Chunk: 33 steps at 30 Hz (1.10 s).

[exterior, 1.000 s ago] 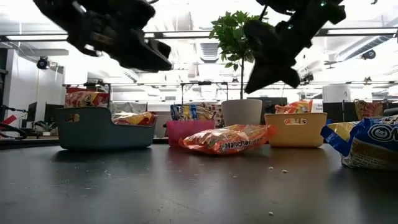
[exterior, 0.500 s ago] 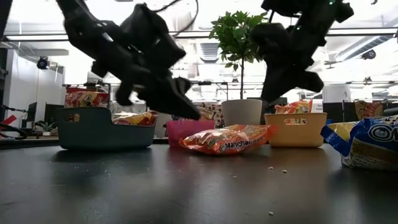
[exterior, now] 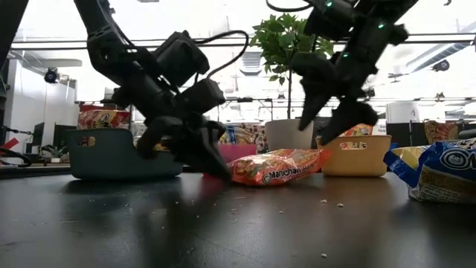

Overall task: Sort Maruchan noodles
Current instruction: Put the right orange noodle pack into the yellow bin

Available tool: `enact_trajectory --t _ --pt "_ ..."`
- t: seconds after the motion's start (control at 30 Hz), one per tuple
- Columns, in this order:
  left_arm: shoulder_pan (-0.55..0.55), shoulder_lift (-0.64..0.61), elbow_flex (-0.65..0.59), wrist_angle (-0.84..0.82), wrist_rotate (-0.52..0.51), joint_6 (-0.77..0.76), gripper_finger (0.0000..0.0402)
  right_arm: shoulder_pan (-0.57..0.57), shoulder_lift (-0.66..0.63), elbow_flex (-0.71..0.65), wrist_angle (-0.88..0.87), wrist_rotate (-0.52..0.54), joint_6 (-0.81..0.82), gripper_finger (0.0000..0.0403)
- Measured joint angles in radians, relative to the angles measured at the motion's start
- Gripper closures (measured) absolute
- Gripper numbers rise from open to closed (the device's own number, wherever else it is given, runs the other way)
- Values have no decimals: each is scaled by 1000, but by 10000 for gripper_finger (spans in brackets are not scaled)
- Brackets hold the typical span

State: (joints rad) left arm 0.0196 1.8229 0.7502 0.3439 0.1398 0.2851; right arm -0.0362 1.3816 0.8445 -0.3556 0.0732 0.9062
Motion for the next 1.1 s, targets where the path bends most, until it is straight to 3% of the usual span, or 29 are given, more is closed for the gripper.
enact_trajectory --t 0.2,0.43,0.83,0.97,1.1 --pt "0 50 4 41 -1 -17 402 -55 51 -7 77 -85 -64 77" --pt "1 76 3 80 -14 -18 402 -76 162 -7 204 -155 -135 53" --pt "3 80 1 84 -20 -18 402 -86 299 -9 520 -382 -233 64" --pt "3 81 1 85 -23 -18 402 -85 311 -9 577 -392 -227 85" --pt "3 81 1 85 -24 -18 402 -86 317 -9 577 -391 -227 132"
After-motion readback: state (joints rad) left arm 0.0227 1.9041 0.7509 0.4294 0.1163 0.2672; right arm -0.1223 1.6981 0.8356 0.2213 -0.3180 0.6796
